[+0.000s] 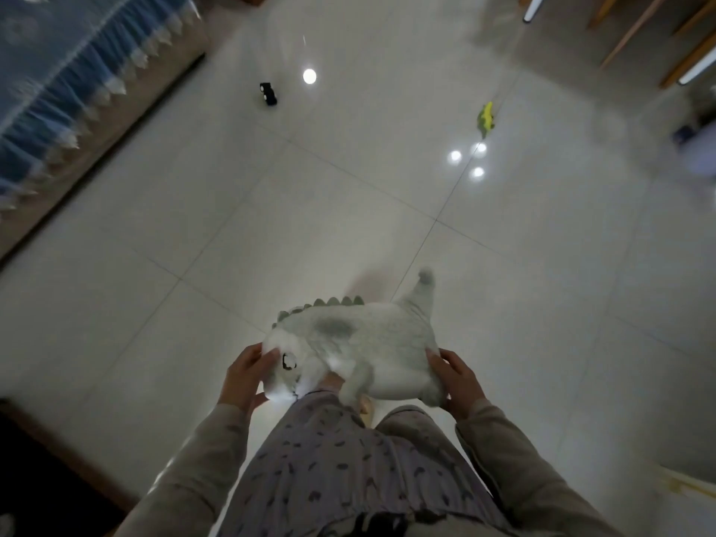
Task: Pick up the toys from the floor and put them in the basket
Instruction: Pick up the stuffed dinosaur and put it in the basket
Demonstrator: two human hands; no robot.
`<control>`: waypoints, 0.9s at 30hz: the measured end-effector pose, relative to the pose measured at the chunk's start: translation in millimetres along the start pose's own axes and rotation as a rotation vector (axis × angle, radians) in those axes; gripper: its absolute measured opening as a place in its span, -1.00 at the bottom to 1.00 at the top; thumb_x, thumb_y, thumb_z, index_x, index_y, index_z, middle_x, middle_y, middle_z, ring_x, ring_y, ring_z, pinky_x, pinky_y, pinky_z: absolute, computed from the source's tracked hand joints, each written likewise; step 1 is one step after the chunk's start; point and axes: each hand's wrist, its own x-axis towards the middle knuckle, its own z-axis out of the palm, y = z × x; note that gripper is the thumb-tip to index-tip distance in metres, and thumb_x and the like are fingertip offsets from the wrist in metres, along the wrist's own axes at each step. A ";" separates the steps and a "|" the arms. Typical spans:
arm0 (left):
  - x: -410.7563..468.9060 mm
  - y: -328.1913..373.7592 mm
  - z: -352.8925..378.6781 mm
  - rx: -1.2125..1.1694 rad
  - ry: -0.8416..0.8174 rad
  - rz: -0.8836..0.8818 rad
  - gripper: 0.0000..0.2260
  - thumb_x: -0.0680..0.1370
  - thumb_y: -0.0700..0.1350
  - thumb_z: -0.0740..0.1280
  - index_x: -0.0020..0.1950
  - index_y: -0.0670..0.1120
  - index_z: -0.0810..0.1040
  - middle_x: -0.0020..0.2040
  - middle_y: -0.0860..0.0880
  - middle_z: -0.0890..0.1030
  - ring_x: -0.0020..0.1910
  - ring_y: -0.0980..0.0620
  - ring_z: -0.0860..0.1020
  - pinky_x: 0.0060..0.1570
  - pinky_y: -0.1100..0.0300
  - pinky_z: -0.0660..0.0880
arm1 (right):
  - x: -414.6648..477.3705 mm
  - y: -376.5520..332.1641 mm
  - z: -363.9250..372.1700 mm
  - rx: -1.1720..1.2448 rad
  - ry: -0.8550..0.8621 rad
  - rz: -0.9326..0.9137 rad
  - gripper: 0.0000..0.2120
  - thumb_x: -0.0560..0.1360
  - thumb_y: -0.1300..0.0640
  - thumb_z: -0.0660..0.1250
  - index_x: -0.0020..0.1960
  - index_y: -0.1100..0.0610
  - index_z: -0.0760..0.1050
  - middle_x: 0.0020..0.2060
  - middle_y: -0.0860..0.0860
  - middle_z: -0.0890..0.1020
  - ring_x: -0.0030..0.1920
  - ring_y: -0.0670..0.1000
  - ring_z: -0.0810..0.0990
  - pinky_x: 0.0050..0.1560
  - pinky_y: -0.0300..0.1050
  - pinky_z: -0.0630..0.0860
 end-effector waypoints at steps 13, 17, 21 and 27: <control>124.2 168.9 114.9 0.146 -0.214 -0.013 -0.89 0.52 -0.19 0.33 0.03 -0.09 0.49 0.01 -0.11 0.52 -0.02 -0.08 0.48 -0.26 0.19 0.47 | 97.6 -176.2 9.5 0.059 0.162 -0.029 -0.86 0.52 0.13 0.31 0.01 0.19 0.48 -0.16 0.07 0.54 -0.18 0.05 0.51 -0.01 0.21 0.54; 148.9 225.3 151.2 0.242 -0.289 0.020 -0.84 0.53 -0.20 0.30 0.10 -0.12 0.46 0.10 -0.16 0.50 0.07 -0.13 0.46 -0.24 0.19 0.47 | 120.9 -225.5 5.1 0.125 0.225 -0.061 -0.83 0.52 0.11 0.30 0.06 0.18 0.47 -0.08 0.10 0.53 -0.06 0.13 0.50 0.02 0.23 0.53; 173.7 270.4 182.4 0.213 -0.296 0.040 -0.84 0.52 -0.22 0.31 0.09 -0.11 0.48 0.08 -0.15 0.51 0.06 -0.12 0.46 -0.22 0.21 0.47 | 147.1 -269.1 2.8 0.125 0.212 -0.095 -0.85 0.53 0.11 0.28 0.03 0.18 0.47 -0.13 0.06 0.54 -0.15 0.06 0.52 -0.32 -0.02 0.62; 214.7 315.9 235.1 0.161 -0.242 0.019 -0.86 0.52 -0.21 0.31 0.07 -0.12 0.49 0.07 -0.15 0.52 0.03 -0.11 0.47 -0.25 0.23 0.45 | 207.4 -336.4 0.2 0.161 0.162 -0.009 -0.92 0.51 0.08 0.30 -0.14 0.05 0.51 -0.02 0.11 0.54 0.03 0.16 0.52 -0.26 0.02 0.60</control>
